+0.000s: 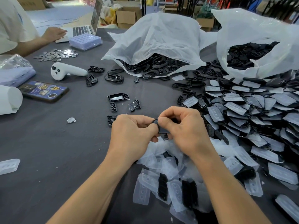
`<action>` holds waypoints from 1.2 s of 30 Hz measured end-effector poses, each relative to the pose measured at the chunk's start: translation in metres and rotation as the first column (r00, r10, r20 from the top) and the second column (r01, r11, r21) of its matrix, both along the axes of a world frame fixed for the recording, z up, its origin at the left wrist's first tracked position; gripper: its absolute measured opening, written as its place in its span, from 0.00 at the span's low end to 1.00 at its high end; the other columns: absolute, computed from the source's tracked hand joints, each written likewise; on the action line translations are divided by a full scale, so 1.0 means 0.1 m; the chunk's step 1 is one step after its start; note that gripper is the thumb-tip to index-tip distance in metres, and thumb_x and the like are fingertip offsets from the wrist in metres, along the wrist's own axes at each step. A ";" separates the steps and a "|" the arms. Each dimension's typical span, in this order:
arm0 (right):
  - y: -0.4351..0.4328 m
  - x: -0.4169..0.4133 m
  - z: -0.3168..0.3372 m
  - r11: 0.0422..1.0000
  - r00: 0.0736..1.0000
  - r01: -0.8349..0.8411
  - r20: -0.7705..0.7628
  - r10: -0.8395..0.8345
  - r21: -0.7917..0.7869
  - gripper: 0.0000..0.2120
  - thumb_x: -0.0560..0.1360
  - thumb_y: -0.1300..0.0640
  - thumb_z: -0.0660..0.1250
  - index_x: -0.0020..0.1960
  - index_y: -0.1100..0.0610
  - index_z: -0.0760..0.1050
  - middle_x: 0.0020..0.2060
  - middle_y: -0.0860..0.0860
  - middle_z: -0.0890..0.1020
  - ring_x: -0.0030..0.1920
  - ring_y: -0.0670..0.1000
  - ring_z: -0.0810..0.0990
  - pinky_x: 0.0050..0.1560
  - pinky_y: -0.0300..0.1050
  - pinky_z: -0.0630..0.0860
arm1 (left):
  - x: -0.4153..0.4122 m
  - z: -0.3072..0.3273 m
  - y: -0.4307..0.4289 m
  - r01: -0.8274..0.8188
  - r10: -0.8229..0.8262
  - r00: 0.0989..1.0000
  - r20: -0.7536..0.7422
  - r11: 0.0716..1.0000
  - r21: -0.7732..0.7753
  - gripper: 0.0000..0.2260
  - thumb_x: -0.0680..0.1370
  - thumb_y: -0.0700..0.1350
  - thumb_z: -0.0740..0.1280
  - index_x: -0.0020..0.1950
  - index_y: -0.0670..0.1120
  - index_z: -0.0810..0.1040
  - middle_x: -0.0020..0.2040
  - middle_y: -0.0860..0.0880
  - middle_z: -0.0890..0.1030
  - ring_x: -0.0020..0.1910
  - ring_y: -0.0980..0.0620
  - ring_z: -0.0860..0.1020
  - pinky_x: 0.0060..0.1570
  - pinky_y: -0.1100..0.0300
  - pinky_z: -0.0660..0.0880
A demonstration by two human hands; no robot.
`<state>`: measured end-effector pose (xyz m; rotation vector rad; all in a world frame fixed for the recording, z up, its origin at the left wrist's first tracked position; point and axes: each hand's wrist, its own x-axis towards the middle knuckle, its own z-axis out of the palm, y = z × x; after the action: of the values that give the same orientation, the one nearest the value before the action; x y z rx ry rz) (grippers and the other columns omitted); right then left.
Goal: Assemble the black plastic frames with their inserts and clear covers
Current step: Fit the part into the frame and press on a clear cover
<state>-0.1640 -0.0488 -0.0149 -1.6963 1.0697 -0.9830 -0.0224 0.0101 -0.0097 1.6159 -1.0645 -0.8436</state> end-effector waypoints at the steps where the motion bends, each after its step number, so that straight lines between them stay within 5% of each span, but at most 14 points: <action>1: -0.02 -0.01 0.02 1.000 0.999 -0.025 0.022 0.025 0.015 0.10 0.75 0.65 0.73 0.39 0.54 0.83 0.31 0.47 0.83 0.29 0.41 0.77 0.33 0.37 0.75 | 0.00 0.00 0.00 -0.003 0.003 1.000 0.002 1.000 -0.010 0.14 0.74 0.38 0.73 0.38 0.58 0.88 0.31 0.49 0.85 0.31 0.53 0.85 0.34 0.61 0.82; 12: 0.00 -0.09 0.05 0.963 0.968 -0.070 0.250 0.003 0.262 0.09 0.76 0.69 0.71 0.52 0.57 0.84 0.33 0.54 0.83 0.30 0.52 0.80 0.30 0.40 0.76 | 0.05 0.01 -0.03 0.045 -0.038 0.975 -0.219 0.999 0.026 0.11 0.77 0.34 0.70 0.41 0.45 0.89 0.34 0.43 0.86 0.31 0.53 0.83 0.31 0.64 0.76; 20: -0.03 -0.08 0.06 0.971 0.969 -0.032 0.245 -0.028 0.237 0.14 0.72 0.77 0.69 0.45 0.59 0.84 0.32 0.58 0.84 0.26 0.53 0.78 0.27 0.39 0.75 | 0.04 0.00 -0.03 0.084 -0.092 0.975 -0.203 0.995 -0.047 0.15 0.77 0.32 0.67 0.50 0.49 0.90 0.35 0.44 0.86 0.32 0.52 0.83 0.33 0.63 0.75; 26: -0.02 -0.09 0.05 0.975 0.970 -0.048 0.244 -0.006 0.215 0.17 0.72 0.78 0.68 0.43 0.56 0.85 0.30 0.55 0.83 0.26 0.51 0.78 0.28 0.38 0.76 | 0.08 0.02 -0.01 0.145 -0.148 0.969 -0.196 0.989 -0.030 0.23 0.63 0.36 0.61 0.49 0.50 0.90 0.35 0.43 0.86 0.33 0.53 0.83 0.35 0.64 0.77; 31: 0.00 -0.08 0.06 0.976 0.973 -0.060 0.230 0.010 0.209 0.17 0.73 0.76 0.69 0.44 0.56 0.85 0.31 0.56 0.84 0.27 0.52 0.78 0.29 0.38 0.76 | 0.06 0.01 -0.02 0.118 -0.120 0.984 -0.133 0.993 -0.017 0.12 0.78 0.35 0.69 0.46 0.49 0.89 0.36 0.44 0.87 0.33 0.52 0.83 0.33 0.64 0.77; 36: 0.02 -0.06 0.06 0.969 0.970 -0.076 0.241 0.017 0.234 0.14 0.73 0.74 0.67 0.47 0.58 0.85 0.29 0.57 0.82 0.29 0.53 0.77 0.30 0.40 0.75 | 0.06 0.01 -0.06 0.022 -0.023 0.990 -0.143 1.000 -0.006 0.17 0.78 0.32 0.71 0.38 0.52 0.89 0.32 0.42 0.86 0.28 0.51 0.82 0.28 0.64 0.76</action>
<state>-0.1701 -0.0463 -0.0094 -1.3626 0.9447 -0.9569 -0.0169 0.0039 -0.0089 1.5185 -0.9843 -0.9567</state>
